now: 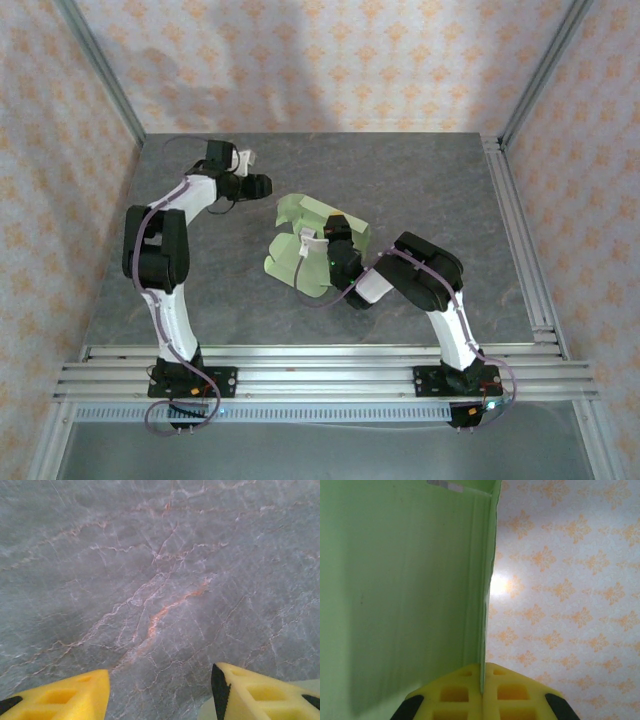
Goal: Fold the paper box
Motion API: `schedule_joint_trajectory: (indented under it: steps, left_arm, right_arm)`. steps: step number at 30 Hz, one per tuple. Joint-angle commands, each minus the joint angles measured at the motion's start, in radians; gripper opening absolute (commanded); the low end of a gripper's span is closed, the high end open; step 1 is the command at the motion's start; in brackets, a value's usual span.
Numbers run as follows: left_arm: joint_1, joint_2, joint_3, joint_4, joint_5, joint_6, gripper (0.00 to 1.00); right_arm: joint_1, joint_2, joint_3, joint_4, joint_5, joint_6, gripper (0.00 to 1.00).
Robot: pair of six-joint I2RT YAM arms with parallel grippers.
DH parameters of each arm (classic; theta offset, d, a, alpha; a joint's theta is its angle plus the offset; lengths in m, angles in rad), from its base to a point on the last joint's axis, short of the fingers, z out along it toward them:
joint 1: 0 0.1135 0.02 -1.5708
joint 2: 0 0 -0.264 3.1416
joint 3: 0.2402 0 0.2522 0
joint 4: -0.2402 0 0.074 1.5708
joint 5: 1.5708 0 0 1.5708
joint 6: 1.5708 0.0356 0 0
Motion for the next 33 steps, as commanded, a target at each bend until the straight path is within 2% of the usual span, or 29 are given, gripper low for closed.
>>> schedule_joint_trajectory:
  steps: [1, 5, 18, 21, 33]
  left_arm:
    - [-0.015, 0.059, 0.082, -0.164, 0.059, 0.058, 0.57]
    - [-0.049, 0.103, 0.119, -0.199, 0.145, 0.092, 0.53]
    - [-0.068, -0.050, -0.131, -0.023, 0.141, 0.078, 0.55]
    - [-0.073, -0.081, -0.178, 0.013, 0.177, 0.091, 0.56]
    - [-0.112, -0.085, -0.172, -0.018, 0.192, 0.160, 0.58]
  right_arm:
    - [0.008, -0.020, -0.016, -0.004, 0.013, -0.007, 0.00]
    - [0.008, -0.027, -0.020, -0.013, 0.020, -0.007, 0.00]
    - [0.007, -0.021, -0.009, -0.036, 0.026, -0.002, 0.00]
    - [0.007, -0.021, -0.005, -0.042, 0.024, 0.000, 0.00]
    - [0.008, -0.058, -0.011, -0.094, 0.027, 0.026, 0.00]
